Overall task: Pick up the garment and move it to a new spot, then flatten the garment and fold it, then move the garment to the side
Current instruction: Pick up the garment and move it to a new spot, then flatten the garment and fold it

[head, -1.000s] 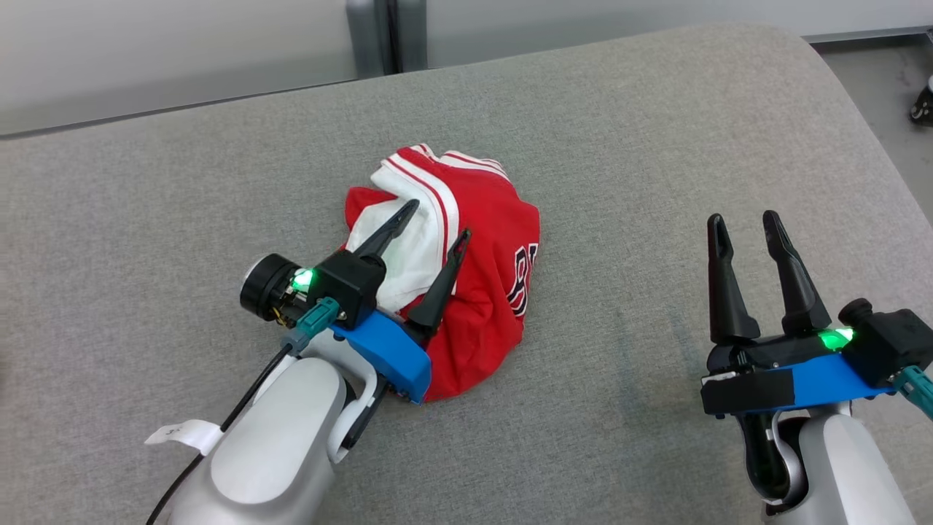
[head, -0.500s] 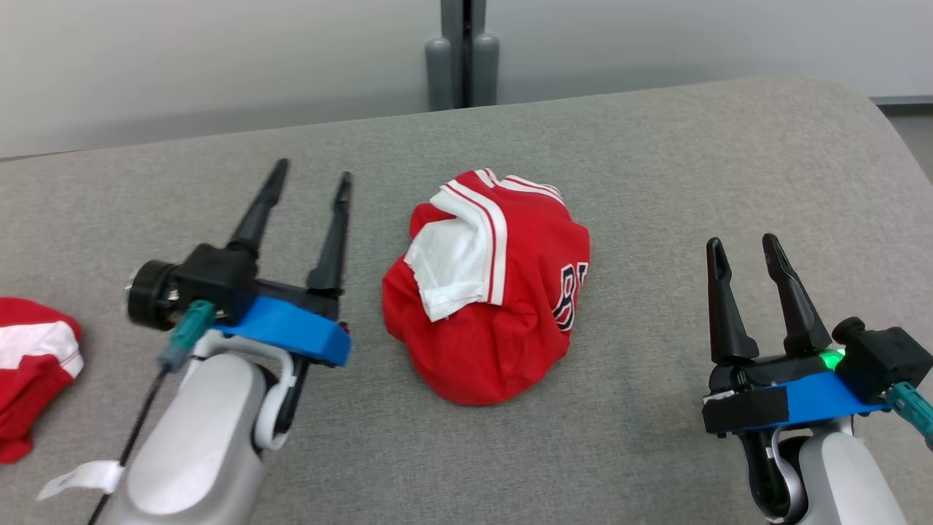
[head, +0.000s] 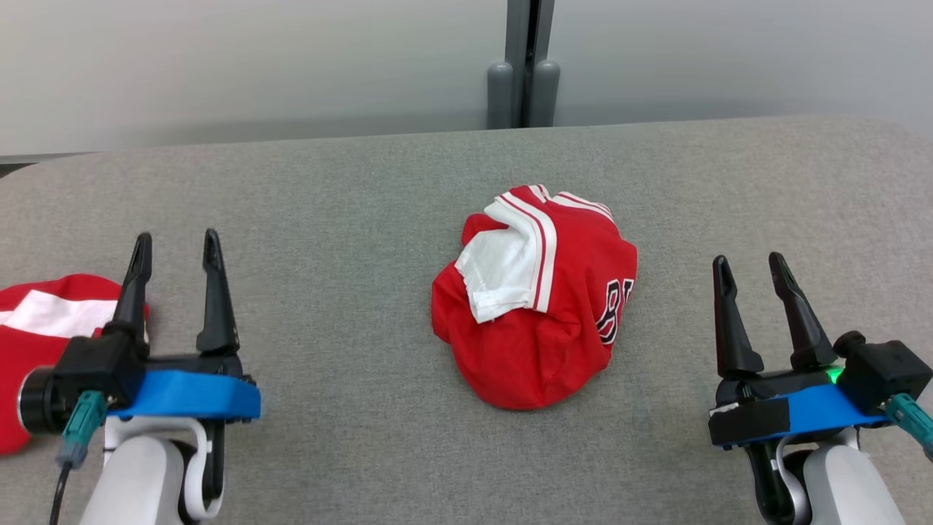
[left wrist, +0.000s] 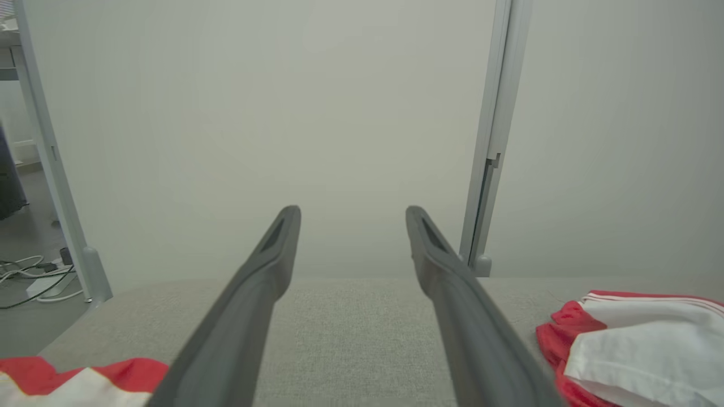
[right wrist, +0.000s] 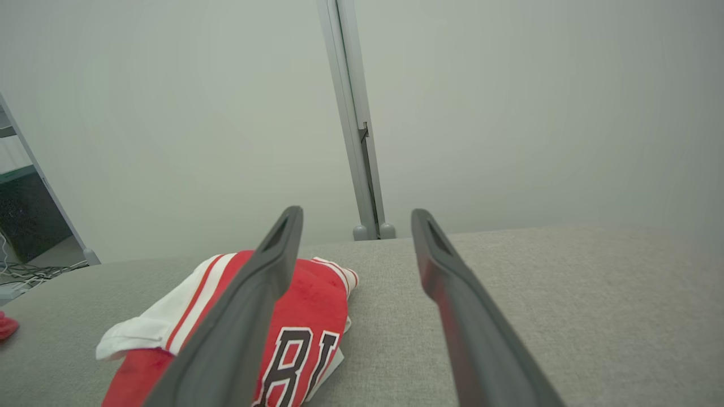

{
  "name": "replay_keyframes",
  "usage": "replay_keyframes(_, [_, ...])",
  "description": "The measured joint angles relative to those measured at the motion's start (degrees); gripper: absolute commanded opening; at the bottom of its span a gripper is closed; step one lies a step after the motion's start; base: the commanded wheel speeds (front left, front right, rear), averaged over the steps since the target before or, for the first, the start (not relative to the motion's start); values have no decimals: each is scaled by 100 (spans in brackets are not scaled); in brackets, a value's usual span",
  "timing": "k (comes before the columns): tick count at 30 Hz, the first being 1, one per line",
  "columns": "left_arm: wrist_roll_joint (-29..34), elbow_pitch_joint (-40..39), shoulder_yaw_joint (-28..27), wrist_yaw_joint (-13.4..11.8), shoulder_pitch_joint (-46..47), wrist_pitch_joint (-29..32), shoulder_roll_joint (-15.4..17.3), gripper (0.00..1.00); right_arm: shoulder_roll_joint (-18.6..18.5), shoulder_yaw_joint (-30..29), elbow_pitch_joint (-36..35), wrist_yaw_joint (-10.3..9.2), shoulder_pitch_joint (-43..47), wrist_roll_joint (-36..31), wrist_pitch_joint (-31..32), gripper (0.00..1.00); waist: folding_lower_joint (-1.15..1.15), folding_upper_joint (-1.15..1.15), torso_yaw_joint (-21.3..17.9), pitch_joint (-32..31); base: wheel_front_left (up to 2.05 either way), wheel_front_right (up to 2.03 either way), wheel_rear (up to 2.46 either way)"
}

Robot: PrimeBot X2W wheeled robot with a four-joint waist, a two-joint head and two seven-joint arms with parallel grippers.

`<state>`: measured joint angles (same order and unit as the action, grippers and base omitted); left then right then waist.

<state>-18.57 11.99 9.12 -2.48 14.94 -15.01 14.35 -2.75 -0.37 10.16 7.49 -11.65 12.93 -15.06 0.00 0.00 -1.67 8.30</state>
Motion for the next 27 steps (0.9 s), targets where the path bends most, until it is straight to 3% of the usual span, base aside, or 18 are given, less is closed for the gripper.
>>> replay_keyframes(15, [542,35,-579,353,-920,-4,-425,100,0,-24,196,-1,267,-108,0,100,0,0,137,-361,0,0,0])
replay_keyframes(27, [861,87,-825,437,-1185,-5,-581,100,-1,-120,423,0,455,-282,0,100,0,0,143,-571,0,0,0])
